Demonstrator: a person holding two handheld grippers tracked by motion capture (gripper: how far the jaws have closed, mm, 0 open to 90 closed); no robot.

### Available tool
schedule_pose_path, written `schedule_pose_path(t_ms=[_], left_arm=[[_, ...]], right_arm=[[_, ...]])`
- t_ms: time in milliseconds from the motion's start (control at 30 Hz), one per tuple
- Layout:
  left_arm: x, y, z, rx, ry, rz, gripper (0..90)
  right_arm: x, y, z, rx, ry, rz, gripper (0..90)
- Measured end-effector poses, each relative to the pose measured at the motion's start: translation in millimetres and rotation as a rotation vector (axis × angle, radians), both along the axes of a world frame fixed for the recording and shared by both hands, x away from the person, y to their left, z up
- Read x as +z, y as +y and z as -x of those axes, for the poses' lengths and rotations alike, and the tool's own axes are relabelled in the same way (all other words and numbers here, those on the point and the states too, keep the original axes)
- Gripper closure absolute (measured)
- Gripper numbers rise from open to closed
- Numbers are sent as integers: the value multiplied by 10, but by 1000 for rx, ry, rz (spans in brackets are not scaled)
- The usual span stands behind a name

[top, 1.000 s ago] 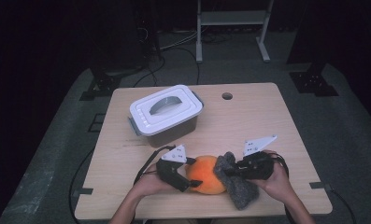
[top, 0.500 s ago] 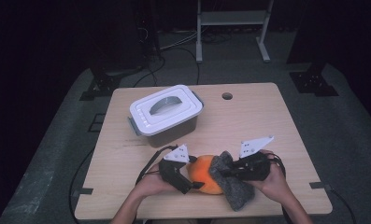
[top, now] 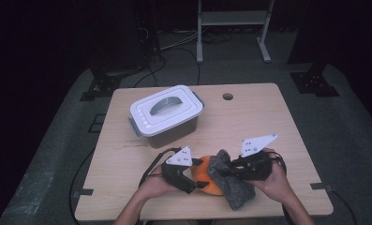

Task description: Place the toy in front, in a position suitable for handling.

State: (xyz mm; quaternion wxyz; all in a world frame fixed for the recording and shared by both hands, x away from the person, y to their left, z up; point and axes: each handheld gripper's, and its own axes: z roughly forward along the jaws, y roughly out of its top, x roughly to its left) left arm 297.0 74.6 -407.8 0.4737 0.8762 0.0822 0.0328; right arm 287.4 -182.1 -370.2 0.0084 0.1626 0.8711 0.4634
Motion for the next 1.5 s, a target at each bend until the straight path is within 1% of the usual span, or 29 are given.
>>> schedule_pose_path(t_ms=[100,133,200,333,367,433,467,500,567,600,633,700,733,833,867,1000,1067,1133,1200,1233,1267,1300,1367,1400,1433,1500], left_arm=[[4,-35,24,4,-13,-18,211],[-2,-30,24,4,-13,-17,206],[-7,-10,15,8,-8,-14,207],[-11,11,-6,16,-4,-9,198],[-12,5,-3,16,-4,-7,199],[-7,-15,6,13,-9,-4,200],[-4,-25,10,11,-15,-5,200],[-7,-37,19,9,-13,3,200],[1,-63,42,-1,-25,2,201],[7,-78,57,-8,-32,1,200],[12,-88,69,-12,-41,-4,199],[8,-86,72,-15,-42,-10,198],[4,-74,66,-15,-41,-13,199],[-17,-25,40,-10,-32,-26,201],[-25,-5,29,-10,-25,-30,201],[-88,79,-30,-4,-5,-26,201],[-94,109,-54,3,12,-24,200],[-86,109,-61,1,19,-20,186],[-70,93,-59,5,22,-13,144],[-60,86,-59,7,30,-1,124],[-53,76,-58,11,33,10,115],[-48,63,-54,15,27,10,115],[-60,49,-45,21,11,-19,129],[-73,56,-44,24,6,-25,138],[-85,69,-48,25,10,-24,141],[-107,91,-59,32,14,-29,145]], right_arm=[[-10,114,8,8,-6,44,776],[-29,120,1,15,-3,47,776],[-58,98,-6,21,14,52,776],[-118,-9,-21,10,40,72,776],[-128,-39,-28,7,51,70,776],[-115,-76,-32,5,53,61,775],[-92,-78,-23,0,47,56,776],[-67,-73,-16,-1,33,50,776],[-7,-27,9,14,19,18,776],[12,0,22,17,13,18,776],[34,38,39,16,2,31,776],[41,97,44,17,-6,47,776],[28,108,37,20,-1,52,776],[-40,71,-2,23,26,47,776],[-63,47,-15,18,34,46,776],[-140,-68,-52,-20,56,69,776],[-186,-123,-83,-33,72,65,776],[-229,-155,-108,-34,95,47,776],[-249,-140,-106,-31,103,42,776],[-255,-117,-95,-25,101,40,776],[-261,-83,-81,-14,101,35,776],[-268,-38,-62,-1,103,34,776],[-273,38,-34,21,100,41,776],[-270,55,-30,25,94,48,775],[-268,53,-34,26,95,46,775],[-272,12,-54,24,108,42,775]])
